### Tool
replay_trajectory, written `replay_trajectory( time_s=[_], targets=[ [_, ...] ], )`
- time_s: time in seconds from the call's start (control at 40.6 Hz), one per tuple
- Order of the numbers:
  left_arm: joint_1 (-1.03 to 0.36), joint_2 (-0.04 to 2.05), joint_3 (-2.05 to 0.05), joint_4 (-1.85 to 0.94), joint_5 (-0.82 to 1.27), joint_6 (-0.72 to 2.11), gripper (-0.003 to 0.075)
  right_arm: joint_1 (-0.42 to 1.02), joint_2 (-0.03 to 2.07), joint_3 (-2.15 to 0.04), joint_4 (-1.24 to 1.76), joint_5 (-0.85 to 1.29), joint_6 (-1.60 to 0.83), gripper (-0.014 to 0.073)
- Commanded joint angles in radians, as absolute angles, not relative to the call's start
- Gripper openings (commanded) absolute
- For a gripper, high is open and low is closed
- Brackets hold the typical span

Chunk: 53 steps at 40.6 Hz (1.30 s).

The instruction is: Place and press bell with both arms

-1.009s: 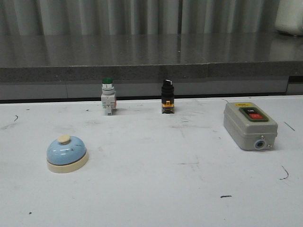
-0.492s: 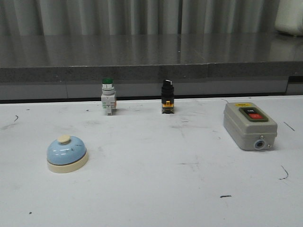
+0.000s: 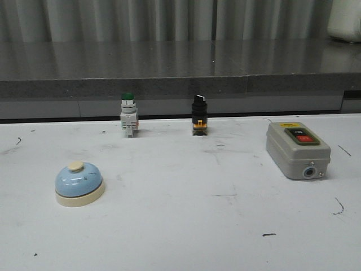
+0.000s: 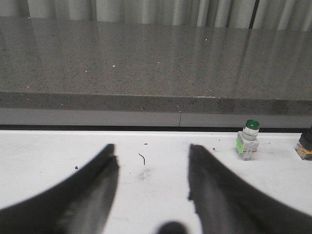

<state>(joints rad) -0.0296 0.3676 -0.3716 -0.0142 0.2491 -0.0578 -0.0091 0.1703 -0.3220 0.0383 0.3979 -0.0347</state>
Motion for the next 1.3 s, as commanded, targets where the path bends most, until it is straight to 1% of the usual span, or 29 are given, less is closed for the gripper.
replay_trajectory(
  time_s=[0.0,0.025,0.074,0.197,0.394,0.615,0.812,1.058,1.279],
  targets=[
    [-0.029,0.383,-0.411,-0.022,0.157,-0.062,0.0616,-0.017,0.188,-0.357,0.044,0.309,-0.035,-0.0069],
    [-0.029,0.383,-0.411,-0.022,0.157,-0.062,0.0640,-0.017,0.188,-0.357,0.044,0.308,-0.035,-0.0069],
    [-0.029,0.387,-0.411,-0.022,0.157,-0.062,0.0653,-0.017,0.188,-0.357,0.044,0.308,-0.035,-0.0069],
    [-0.035,0.449,-0.411,-0.030,0.157,-0.062,0.0649,-0.017,0.188,-0.357,0.044,0.308,-0.035,-0.0069],
    [-0.109,0.668,-0.472,-0.039,0.181,-0.062,0.0649,-0.017,0.188,-0.357,0.044,0.308,-0.035,-0.0069],
    [-0.278,0.953,-0.642,-0.039,0.289,-0.062,0.0649,-0.017,0.188,-0.355,0.044,0.308,-0.035,-0.0069],
    [-0.395,1.223,-0.829,-0.039,0.468,-0.060,0.0649,-0.017,0.188,-0.355,0.044,0.307,-0.035,-0.0069],
    [-0.476,1.505,-1.034,-0.039,0.642,-0.058,0.0649,-0.017,0.188,-0.355,0.044,0.307,-0.035,-0.0069],
    [-0.486,1.695,-1.154,0.020,0.716,-0.058,0.0637,-0.017,0.188,-0.355,0.044,0.307,-0.035,-0.0069]
  ],
)
